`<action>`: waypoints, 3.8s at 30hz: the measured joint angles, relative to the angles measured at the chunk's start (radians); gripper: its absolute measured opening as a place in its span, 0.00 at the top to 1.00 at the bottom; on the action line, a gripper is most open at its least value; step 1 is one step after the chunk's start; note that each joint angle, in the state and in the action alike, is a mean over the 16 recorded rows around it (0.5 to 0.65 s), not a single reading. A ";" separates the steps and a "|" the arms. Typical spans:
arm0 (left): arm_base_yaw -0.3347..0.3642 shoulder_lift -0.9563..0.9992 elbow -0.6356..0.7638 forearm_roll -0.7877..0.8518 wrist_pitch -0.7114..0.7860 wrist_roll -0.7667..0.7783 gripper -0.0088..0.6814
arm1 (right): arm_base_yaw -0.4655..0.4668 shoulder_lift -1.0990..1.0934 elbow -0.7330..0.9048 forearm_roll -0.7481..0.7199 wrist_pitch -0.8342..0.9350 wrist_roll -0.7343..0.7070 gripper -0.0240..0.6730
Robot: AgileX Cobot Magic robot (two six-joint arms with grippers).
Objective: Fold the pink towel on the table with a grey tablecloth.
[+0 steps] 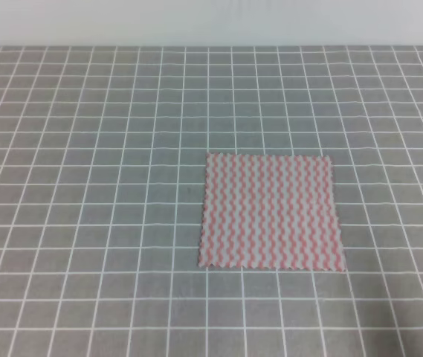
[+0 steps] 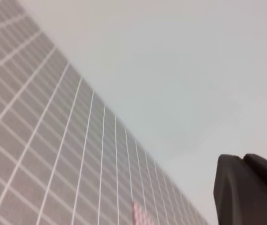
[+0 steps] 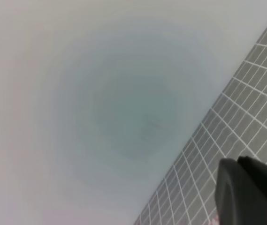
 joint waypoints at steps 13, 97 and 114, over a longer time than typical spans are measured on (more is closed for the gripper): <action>0.000 0.077 -0.096 -0.046 -0.003 0.098 0.99 | 0.006 -0.002 0.005 0.257 0.114 -0.100 0.99; -0.330 1.514 -0.912 -0.002 0.314 0.855 0.99 | 0.370 1.737 -0.964 -0.721 0.533 -0.031 0.60; -0.330 1.513 -0.912 -0.001 0.314 0.859 0.99 | 0.370 1.778 -0.995 -0.708 0.562 -0.031 0.82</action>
